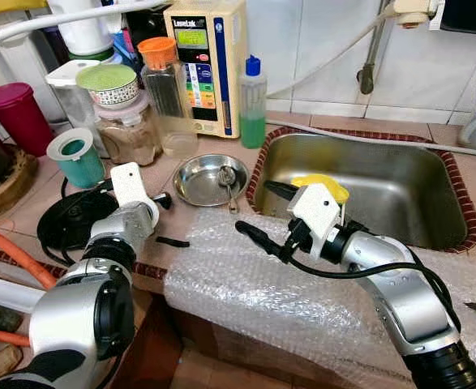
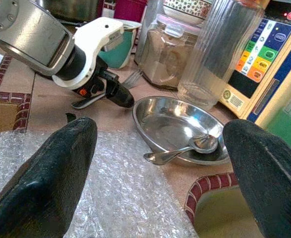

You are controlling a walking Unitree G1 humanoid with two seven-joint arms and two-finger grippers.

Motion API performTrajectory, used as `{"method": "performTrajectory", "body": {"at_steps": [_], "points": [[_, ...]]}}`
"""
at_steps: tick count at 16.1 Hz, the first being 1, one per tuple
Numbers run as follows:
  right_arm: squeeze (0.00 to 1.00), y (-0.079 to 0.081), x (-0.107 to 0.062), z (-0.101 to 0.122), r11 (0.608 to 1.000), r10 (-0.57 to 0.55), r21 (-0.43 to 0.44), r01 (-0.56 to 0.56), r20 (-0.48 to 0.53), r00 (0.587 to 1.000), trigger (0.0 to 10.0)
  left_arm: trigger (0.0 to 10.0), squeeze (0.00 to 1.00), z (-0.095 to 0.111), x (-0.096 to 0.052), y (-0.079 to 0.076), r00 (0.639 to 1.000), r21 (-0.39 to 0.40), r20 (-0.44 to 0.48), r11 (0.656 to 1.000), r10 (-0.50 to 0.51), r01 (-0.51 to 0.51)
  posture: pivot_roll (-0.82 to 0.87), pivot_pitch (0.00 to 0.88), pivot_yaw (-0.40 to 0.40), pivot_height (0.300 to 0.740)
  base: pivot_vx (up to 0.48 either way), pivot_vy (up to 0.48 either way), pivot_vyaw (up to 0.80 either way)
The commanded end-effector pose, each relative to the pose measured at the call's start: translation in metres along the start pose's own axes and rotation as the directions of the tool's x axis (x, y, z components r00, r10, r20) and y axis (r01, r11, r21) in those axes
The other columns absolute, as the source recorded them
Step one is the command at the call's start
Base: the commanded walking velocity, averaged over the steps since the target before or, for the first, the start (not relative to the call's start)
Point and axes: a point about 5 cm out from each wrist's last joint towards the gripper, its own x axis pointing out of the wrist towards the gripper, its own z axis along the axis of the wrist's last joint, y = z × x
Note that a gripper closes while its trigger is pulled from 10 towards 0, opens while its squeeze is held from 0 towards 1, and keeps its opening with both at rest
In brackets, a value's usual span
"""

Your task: Kitchen organization

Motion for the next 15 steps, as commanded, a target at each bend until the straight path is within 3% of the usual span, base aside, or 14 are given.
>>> {"method": "performTrajectory", "body": {"at_steps": [1,2,3,4,11,15], "points": [[0.00,0.001,0.000,0.006,1.000,0.000,-0.011,0.000,0.019,1.000,10.0,10.0,0.00,-0.003,0.001,0.006,0.999,-0.005,-0.033,1.000,0.018,-0.018,0.00,0.000,0.138,0.740,0.000,0.000,0.00],[0.00,0.001,-0.001,0.006,1.000,-0.001,-0.011,0.001,0.019,1.000,10.0,8.3,0.00,-0.005,0.001,0.008,0.999,0.001,-0.041,1.000,0.015,-0.015,0.00,0.000,0.138,0.740,0.000,0.000,0.00],[0.00,0.001,-0.001,0.006,1.000,-0.002,-0.010,0.002,0.019,1.000,10.0,3.8,0.00,-0.006,0.001,0.009,0.999,0.000,-0.049,1.000,0.018,-0.018,0.00,0.000,0.139,0.740,0.000,0.000,0.00],[0.00,0.001,0.000,0.006,1.000,-0.001,-0.010,0.001,0.019,1.000,10.0,0.0,0.00,-0.014,0.002,0.014,0.994,0.035,-0.097,0.998,0.050,-0.046,0.01,0.000,0.141,0.740,0.000,0.000,0.00],[0.00,0.003,0.001,0.005,1.000,-0.016,-0.003,0.016,0.022,1.000,10.0,0.0,0.00,-0.025,0.001,0.036,0.970,0.194,-0.133,0.965,0.205,-0.177,0.03,0.000,0.172,0.740,0.000,0.000,0.00],[0.00,0.003,0.001,0.004,1.000,-0.026,0.000,0.026,0.025,0.999,10.0,0.0,0.00,-0.031,0.001,0.035,0.969,0.211,-0.147,0.963,0.200,-0.167,0.03,0.000,0.179,0.740,0.000,0.000,0.00]]}}
